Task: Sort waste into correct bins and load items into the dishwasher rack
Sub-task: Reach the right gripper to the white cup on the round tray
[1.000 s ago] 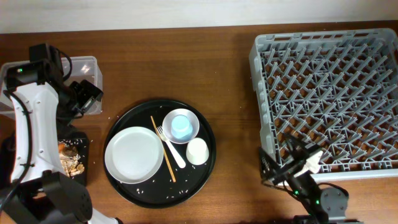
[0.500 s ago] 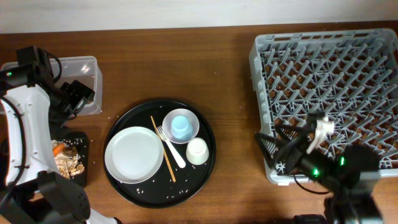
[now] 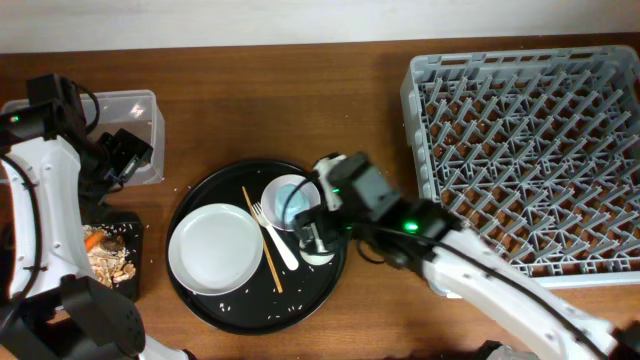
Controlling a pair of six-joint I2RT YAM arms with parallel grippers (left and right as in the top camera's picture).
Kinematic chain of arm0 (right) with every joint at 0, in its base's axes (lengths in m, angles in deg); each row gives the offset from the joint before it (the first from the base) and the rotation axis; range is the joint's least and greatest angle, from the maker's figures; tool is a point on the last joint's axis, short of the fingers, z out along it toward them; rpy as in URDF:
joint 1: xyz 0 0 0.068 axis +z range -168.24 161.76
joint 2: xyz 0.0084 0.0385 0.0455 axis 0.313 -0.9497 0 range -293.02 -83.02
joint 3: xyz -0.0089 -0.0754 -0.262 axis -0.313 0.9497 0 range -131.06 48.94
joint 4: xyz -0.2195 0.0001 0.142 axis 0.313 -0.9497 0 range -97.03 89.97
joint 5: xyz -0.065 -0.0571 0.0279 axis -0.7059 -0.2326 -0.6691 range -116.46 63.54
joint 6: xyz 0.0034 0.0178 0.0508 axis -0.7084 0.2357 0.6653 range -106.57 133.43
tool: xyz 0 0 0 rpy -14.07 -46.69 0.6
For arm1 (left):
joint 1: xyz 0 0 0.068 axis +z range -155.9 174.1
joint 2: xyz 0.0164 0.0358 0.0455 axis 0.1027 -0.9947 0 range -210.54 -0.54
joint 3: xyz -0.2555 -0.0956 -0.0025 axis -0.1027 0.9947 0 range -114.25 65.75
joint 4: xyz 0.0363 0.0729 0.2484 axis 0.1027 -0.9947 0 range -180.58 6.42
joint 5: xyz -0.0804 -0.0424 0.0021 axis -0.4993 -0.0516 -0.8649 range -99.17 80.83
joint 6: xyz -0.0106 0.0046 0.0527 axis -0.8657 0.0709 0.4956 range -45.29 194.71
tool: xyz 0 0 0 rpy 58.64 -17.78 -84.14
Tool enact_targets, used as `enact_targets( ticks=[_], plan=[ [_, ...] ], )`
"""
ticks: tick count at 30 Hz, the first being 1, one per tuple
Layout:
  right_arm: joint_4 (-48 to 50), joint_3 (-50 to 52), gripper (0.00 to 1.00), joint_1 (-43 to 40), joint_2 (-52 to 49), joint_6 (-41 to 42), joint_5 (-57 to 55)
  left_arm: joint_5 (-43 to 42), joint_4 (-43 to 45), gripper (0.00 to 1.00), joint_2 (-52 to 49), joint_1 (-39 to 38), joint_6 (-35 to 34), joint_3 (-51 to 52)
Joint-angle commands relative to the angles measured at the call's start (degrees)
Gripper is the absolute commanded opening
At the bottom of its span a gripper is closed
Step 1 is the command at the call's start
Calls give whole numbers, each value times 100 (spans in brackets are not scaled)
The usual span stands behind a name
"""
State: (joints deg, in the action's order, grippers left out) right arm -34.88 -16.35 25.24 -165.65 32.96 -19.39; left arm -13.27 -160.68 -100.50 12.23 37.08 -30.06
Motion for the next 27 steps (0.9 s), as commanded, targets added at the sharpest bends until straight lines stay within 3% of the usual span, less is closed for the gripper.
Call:
enact_targets(
  ticks=[1, 13, 19, 27],
  plan=[
    [52, -103, 99, 125, -485, 72, -31, 0, -7, 99, 46, 15, -74, 11],
    [210, -98, 99, 122, -1036, 94, 79, 0, -7, 99, 46, 15, -74, 11],
    [-103, -98, 99, 114, -1054, 396, -564, 0, -7, 99, 46, 15, -74, 11],
    [-264, -98, 99, 114, -1054, 393, 503, 0, -7, 99, 46, 15, -74, 11]
  ],
)
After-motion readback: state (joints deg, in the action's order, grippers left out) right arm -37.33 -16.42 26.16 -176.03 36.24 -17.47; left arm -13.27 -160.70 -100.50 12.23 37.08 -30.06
